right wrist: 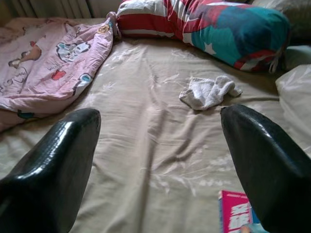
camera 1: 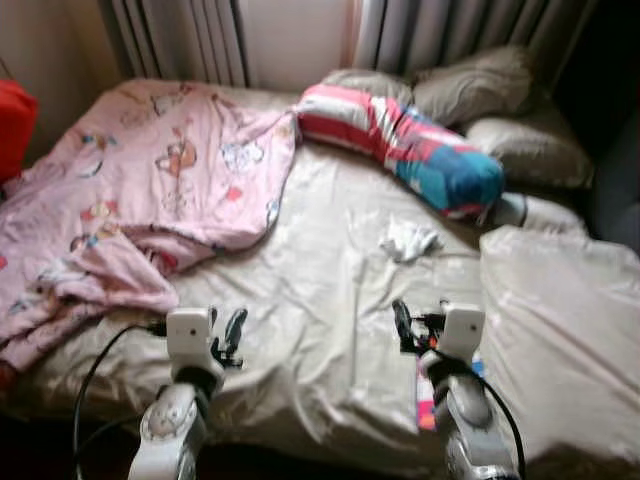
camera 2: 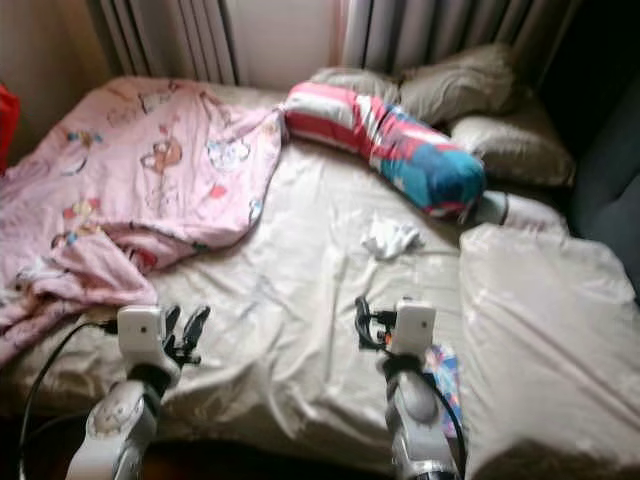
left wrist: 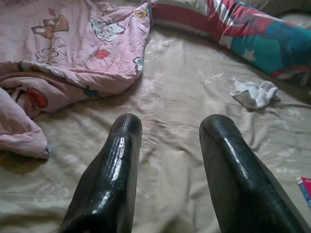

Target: Clean up the room

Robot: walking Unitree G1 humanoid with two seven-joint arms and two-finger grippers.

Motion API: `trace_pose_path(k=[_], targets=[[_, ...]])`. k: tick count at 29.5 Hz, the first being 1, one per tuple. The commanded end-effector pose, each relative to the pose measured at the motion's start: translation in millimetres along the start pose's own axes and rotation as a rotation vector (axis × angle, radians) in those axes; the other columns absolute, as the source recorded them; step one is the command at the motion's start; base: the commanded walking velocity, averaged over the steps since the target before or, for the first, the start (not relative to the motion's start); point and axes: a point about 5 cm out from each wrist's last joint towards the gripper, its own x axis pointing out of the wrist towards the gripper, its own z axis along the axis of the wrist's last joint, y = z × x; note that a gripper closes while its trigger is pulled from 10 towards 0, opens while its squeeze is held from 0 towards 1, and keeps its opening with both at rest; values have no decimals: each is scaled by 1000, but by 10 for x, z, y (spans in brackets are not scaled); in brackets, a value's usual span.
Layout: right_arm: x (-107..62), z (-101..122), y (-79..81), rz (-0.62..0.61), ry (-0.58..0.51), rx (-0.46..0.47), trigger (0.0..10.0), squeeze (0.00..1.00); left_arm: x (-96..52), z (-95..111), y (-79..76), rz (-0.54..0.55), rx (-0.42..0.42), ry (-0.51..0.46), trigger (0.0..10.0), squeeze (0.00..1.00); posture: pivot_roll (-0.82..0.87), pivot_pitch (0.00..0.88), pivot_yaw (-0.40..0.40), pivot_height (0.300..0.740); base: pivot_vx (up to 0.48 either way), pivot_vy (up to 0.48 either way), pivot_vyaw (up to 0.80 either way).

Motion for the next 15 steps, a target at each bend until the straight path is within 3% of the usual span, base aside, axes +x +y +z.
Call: trace_pose_path(k=[1, 15], targets=[[-63, -94, -54, -23, 36, 14, 10000, 0, -18, -30, -13, -13, -4, 15, 10000, 0, 93, 234, -19, 740, 0, 480, 0], [-57, -91, -60, -23, 37, 18, 10000, 0, -13, -24, -8, -15, -3, 15, 10000, 0, 96, 236, -15, 740, 0, 480, 0]])
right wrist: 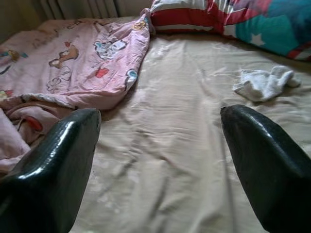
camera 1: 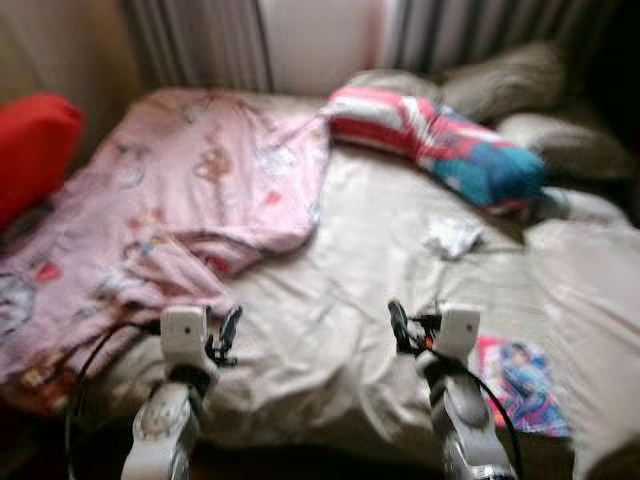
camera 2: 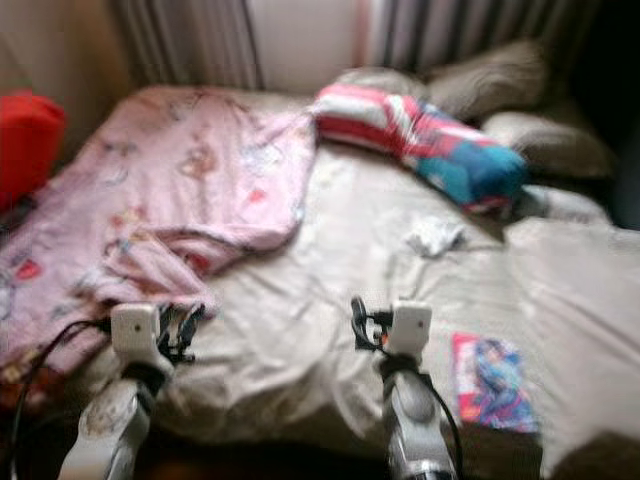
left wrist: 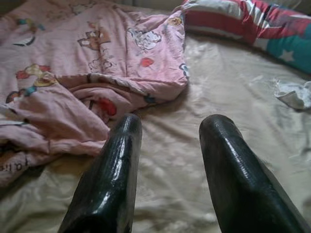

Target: Clean up the room

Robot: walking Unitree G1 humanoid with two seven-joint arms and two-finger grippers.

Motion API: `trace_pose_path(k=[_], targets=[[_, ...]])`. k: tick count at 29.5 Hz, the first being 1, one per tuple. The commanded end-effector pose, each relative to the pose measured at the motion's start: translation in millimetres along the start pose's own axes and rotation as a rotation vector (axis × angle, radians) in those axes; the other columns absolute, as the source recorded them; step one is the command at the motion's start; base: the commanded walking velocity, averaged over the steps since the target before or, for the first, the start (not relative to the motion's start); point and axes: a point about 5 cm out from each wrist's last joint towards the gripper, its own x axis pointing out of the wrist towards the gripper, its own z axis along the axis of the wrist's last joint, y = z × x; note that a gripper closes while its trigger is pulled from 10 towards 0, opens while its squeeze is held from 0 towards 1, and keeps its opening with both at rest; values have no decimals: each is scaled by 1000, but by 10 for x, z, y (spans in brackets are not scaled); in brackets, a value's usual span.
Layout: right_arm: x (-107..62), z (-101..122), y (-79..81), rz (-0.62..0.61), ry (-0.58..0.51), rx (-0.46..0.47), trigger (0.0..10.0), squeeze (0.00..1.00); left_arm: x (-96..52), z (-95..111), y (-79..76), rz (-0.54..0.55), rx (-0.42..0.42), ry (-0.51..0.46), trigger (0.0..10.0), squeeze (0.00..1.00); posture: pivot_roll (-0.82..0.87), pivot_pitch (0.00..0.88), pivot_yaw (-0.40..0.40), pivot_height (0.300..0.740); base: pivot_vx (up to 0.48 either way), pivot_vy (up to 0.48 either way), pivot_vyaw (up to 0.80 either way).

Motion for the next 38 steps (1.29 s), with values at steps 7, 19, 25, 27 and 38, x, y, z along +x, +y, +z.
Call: trace_pose_path(k=[7, 19, 25, 27, 38], targets=[[-44, -65, -52, -24, 25, 15, 10000, 0, 2, -26, -31, -18, -5, 16, 10000, 0, 97, 234, -14, 740, 0, 480, 0], [-42, -81, -26, -13, 33, 14, 10000, 0, 1, -29, -31, -20, -3, 18, 10000, 0, 98, 230, -15, 740, 0, 480, 0], [-38, -83, -13, -7, 35, 14, 10000, 0, -7, -60, -9, -18, 5, 33, 10000, 0, 98, 220, -13, 740, 0, 480, 0], [-38, -84, -13, -7, 35, 14, 10000, 0, -11, -93, 7, -17, 10, 51, 10000, 0, 98, 220, -13, 740, 0, 240, 0], [-9, -90, 26, -5, 38, 20, 10000, 0, -320, -1024, 376, 31, 122, 559, 10000, 0, 109, 194, -1, 740, 0, 0, 0]])
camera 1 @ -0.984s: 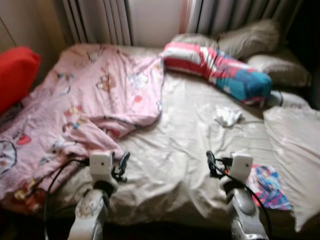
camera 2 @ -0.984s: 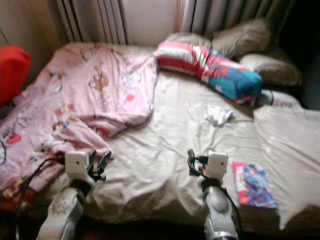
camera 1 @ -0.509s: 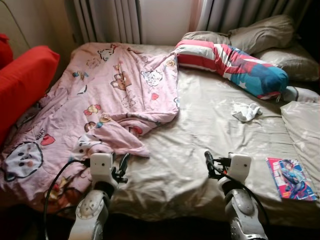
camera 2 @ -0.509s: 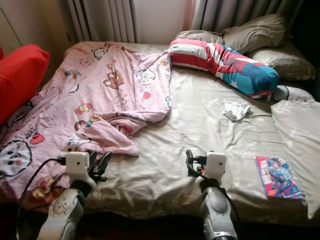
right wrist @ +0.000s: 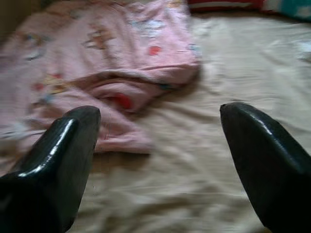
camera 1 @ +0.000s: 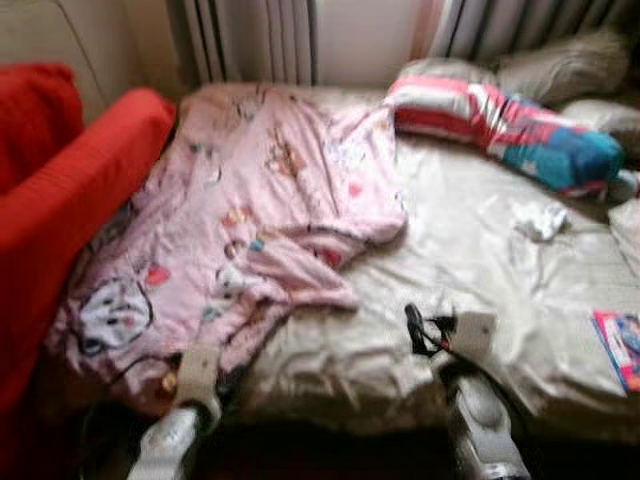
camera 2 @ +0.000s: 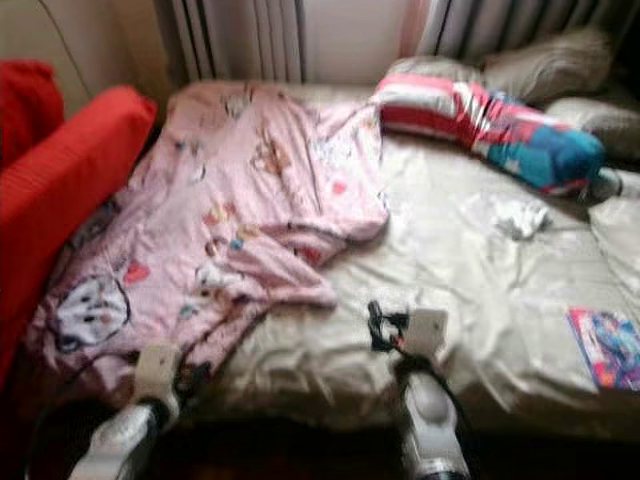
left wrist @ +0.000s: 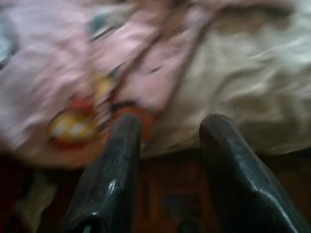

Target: Clean up the room

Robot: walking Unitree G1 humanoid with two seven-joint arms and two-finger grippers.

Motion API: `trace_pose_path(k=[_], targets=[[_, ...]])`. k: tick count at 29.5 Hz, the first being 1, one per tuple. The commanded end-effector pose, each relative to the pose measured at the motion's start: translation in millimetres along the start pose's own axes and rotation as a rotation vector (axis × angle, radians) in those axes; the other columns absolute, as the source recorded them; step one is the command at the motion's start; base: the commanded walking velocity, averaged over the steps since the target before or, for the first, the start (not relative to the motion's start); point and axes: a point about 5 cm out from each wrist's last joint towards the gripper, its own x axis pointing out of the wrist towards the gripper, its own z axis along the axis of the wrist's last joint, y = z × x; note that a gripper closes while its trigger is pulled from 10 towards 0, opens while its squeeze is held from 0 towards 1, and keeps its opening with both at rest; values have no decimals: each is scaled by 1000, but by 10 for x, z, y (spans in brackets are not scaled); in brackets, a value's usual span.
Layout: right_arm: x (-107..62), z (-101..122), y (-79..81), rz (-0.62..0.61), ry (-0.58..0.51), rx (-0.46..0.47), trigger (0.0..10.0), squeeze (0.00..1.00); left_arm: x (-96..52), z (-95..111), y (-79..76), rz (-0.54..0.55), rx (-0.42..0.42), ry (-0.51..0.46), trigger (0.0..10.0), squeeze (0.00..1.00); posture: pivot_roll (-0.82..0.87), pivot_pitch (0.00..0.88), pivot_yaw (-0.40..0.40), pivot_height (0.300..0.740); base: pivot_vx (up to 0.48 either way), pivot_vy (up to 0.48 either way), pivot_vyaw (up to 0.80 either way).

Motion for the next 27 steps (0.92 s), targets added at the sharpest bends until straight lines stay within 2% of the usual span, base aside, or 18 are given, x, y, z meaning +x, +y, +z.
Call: trace_pose_path(k=[1, 6, 12, 19, 27], targets=[[-8, -19, -33, -10, 9, -3, 10000, 0, -45, -252, -15, 5, 3, 97, 10000, 0, 106, 195, -1, 740, 0, 0, 0], [-1, -6, -38, -12, 4, 0, 10000, 0, -165, -665, 1, 25, -5, 272, 10000, 0, 101, 203, 3, 740, 0, 0, 0], [-1, -10, -48, -19, 5, -2, 10000, 0, -311, -939, 33, 59, -51, 375, 10000, 0, 101, 210, 4, 740, 0, 0, 0], [-4, -20, -25, -16, 7, -6, 10000, 0, -477, -1186, 35, 94, -122, 453, 10000, 0, 98, 216, 6, 740, 0, 0, 0], [-28, -39, -60, -23, 15, -13, 10000, 0, -514, -1229, 32, 81, -127, 459, 10000, 0, 96, 223, 9, 740, 0, 0, 0]])
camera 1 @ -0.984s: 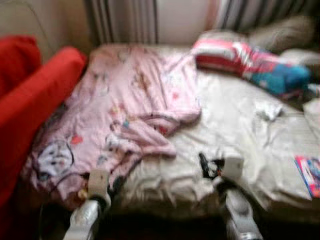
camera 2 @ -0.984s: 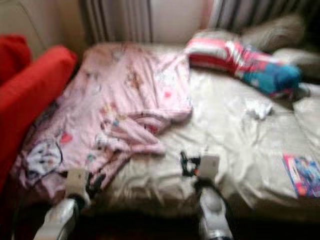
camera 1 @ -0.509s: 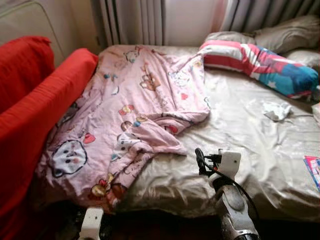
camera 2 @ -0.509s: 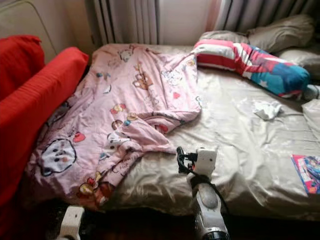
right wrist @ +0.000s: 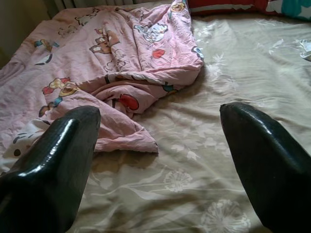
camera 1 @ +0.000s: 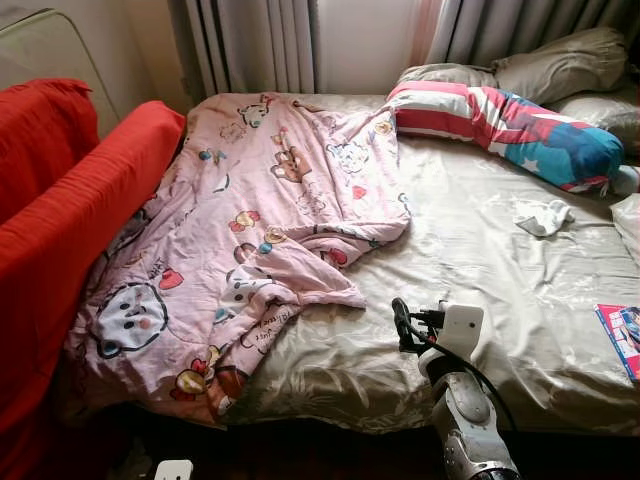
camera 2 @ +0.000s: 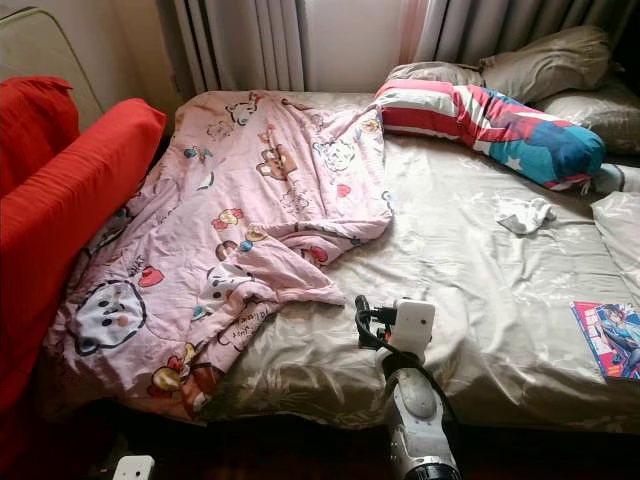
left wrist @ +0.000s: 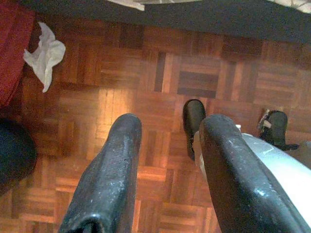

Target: Clean up the room

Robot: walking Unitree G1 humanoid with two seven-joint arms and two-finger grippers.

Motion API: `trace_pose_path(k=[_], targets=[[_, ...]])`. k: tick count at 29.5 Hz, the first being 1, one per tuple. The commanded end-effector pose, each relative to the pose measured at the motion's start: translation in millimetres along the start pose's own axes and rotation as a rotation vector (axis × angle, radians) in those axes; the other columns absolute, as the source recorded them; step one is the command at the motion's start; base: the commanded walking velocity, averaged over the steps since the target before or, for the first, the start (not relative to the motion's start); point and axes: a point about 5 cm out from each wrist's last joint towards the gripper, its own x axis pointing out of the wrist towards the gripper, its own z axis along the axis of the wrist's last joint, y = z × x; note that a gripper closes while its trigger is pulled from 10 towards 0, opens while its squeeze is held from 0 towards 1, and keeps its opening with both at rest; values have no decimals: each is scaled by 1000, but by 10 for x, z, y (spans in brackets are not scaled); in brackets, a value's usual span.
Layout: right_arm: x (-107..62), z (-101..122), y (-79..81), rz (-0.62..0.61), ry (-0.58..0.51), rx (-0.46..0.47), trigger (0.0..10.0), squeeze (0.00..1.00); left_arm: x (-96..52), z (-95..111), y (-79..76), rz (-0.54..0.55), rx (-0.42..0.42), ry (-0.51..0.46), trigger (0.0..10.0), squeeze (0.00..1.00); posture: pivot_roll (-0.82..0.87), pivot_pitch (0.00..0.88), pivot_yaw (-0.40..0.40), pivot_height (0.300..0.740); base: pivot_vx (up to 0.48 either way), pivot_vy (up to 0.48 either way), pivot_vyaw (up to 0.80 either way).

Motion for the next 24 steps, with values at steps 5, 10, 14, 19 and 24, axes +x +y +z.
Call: trace_pose_path(k=[5, 10, 14, 19, 24], targets=[[-52, -64, -36, -5, 19, -19, 10000, 0, -62, -239, 36, 7, -23, 63, 10000, 0, 96, 223, 8, 740, 0, 0, 80], [-51, -55, 0, 12, 12, -24, 10000, 0, -92, -340, 30, 4, -19, 85, 10000, 0, 98, 222, 8, 740, 0, 0, -150], [-51, -57, 12, 16, 12, -22, 10000, 0, -99, -362, 33, 7, -24, 91, 10000, 0, 99, 218, 9, 740, 0, 0, 400], [-55, -61, 11, 20, 12, -25, 10000, 0, -97, -359, 29, 7, -30, 88, 10000, 0, 96, 211, 9, 740, 0, 0, 800], [-55, -59, 8, 21, 11, -23, 10000, 0, -91, -344, 25, 4, -29, 85, 10000, 0, 96, 205, 9, 740, 0, 0, 800]])
